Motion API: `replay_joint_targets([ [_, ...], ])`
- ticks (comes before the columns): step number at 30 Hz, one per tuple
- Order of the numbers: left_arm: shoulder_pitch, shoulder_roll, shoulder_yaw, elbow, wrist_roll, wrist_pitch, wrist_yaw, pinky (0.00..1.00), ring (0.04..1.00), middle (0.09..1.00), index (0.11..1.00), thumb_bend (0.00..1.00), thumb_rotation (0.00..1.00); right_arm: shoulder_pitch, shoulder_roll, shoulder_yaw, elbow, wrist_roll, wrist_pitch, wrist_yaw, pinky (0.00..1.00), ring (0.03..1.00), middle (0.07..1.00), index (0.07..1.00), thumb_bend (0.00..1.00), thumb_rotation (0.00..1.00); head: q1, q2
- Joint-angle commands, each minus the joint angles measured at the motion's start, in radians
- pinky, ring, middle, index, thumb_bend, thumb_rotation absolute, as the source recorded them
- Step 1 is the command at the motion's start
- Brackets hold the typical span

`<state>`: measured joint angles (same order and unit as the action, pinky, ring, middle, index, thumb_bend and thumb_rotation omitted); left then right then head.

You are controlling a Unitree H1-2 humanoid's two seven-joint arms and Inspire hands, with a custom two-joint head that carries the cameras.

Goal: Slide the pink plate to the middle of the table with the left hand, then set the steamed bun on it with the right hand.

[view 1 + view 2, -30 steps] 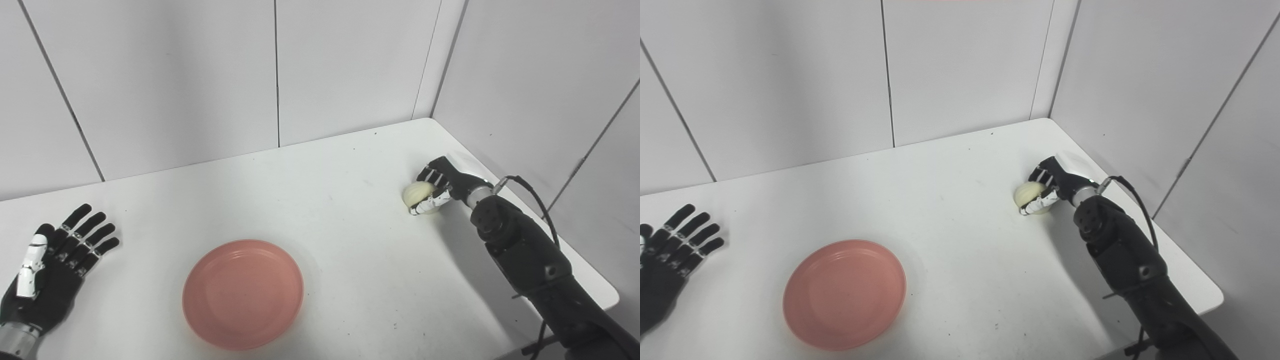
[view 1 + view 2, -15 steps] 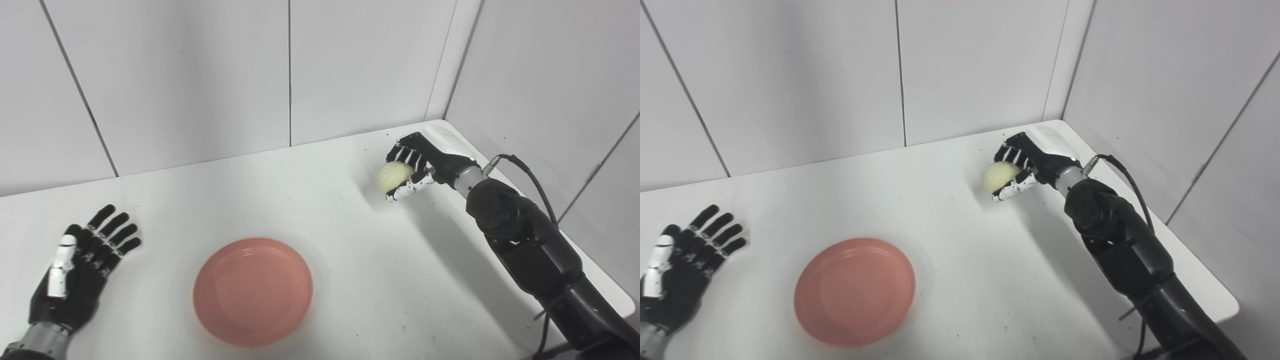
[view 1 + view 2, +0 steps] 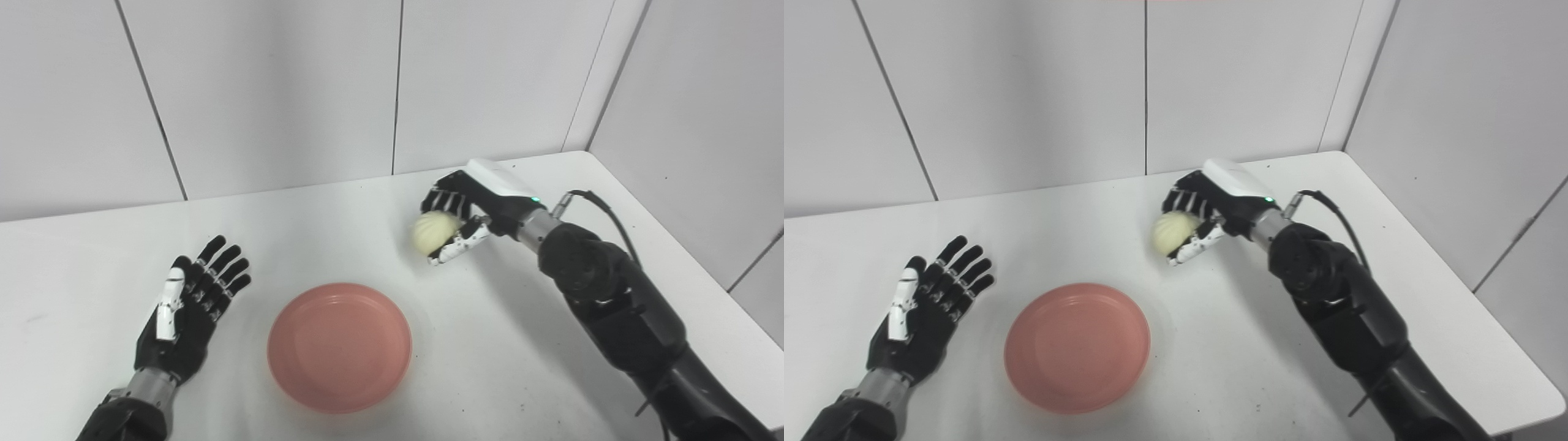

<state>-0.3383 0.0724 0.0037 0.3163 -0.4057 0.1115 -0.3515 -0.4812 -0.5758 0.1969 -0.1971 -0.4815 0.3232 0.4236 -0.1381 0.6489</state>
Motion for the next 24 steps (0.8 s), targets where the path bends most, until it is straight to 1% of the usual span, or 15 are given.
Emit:
replay_joint_targets([
  [1,0.064,-0.008,-0.023,0.036,0.043,0.136,0.049,0.90,0.900,0.910,0.898,0.42,1.00,-0.070,0.007,0.002,-0.066,0.012,-0.030,0.010,0.36,0.410,0.475,0.488,0.50,0.12,0.012,0.002],
  [2,0.064,-0.010,-0.027,0.031,0.045,0.139,0.052,0.90,0.902,0.911,0.899,0.42,1.00,-0.076,0.020,0.013,-0.083,0.010,-0.027,0.021,0.36,0.404,0.471,0.488,0.50,0.12,0.029,0.007],
  [4,0.064,-0.015,-0.031,0.023,0.046,0.147,0.057,0.92,0.910,0.916,0.903,0.42,1.00,-0.083,0.041,0.026,-0.111,0.005,-0.009,0.040,0.35,0.399,0.468,0.488,0.50,0.12,0.038,0.009],
  [5,0.064,-0.020,-0.033,0.014,0.047,0.155,0.064,0.92,0.911,0.917,0.903,0.42,1.00,-0.087,0.055,0.034,-0.127,0.003,-0.001,0.048,0.35,0.399,0.468,0.488,0.50,0.12,0.057,0.015],
  [8,0.063,-0.030,-0.038,-0.001,0.056,0.171,0.080,0.92,0.912,0.919,0.909,0.42,1.00,-0.097,0.080,0.061,-0.156,-0.028,0.006,0.068,0.35,0.393,0.464,0.488,0.50,0.12,0.071,0.019],
  [12,0.060,-0.041,-0.040,-0.005,0.063,0.183,0.096,0.92,0.906,0.915,0.909,0.42,1.00,-0.102,0.119,0.087,-0.181,-0.038,0.016,0.091,0.34,0.399,0.468,0.488,0.50,0.12,0.090,0.026],
  [16,0.059,-0.049,-0.047,-0.006,0.063,0.185,0.096,0.92,0.906,0.916,0.911,0.42,1.00,-0.098,0.158,0.106,-0.194,-0.060,0.024,0.104,0.35,0.411,0.477,0.488,0.50,0.12,0.111,0.036],
  [19,0.060,-0.053,-0.054,-0.017,0.070,0.193,0.104,0.92,0.908,0.917,0.911,0.42,1.00,-0.095,0.178,0.127,-0.193,-0.091,0.022,0.109,0.31,0.380,0.466,0.488,0.51,0.12,0.117,0.040],
  [21,0.061,-0.057,-0.057,-0.021,0.074,0.198,0.106,0.92,0.909,0.917,0.910,0.42,1.00,-0.091,0.189,0.132,-0.193,-0.081,0.030,0.124,0.32,0.392,0.472,0.488,0.50,0.12,0.121,0.044],
  [24,0.062,-0.061,-0.058,-0.022,0.071,0.198,0.104,0.92,0.910,0.918,0.909,0.42,1.00,-0.085,0.205,0.140,-0.183,-0.066,0.025,0.139,0.34,0.405,0.478,0.488,0.50,0.12,0.123,0.052],
])
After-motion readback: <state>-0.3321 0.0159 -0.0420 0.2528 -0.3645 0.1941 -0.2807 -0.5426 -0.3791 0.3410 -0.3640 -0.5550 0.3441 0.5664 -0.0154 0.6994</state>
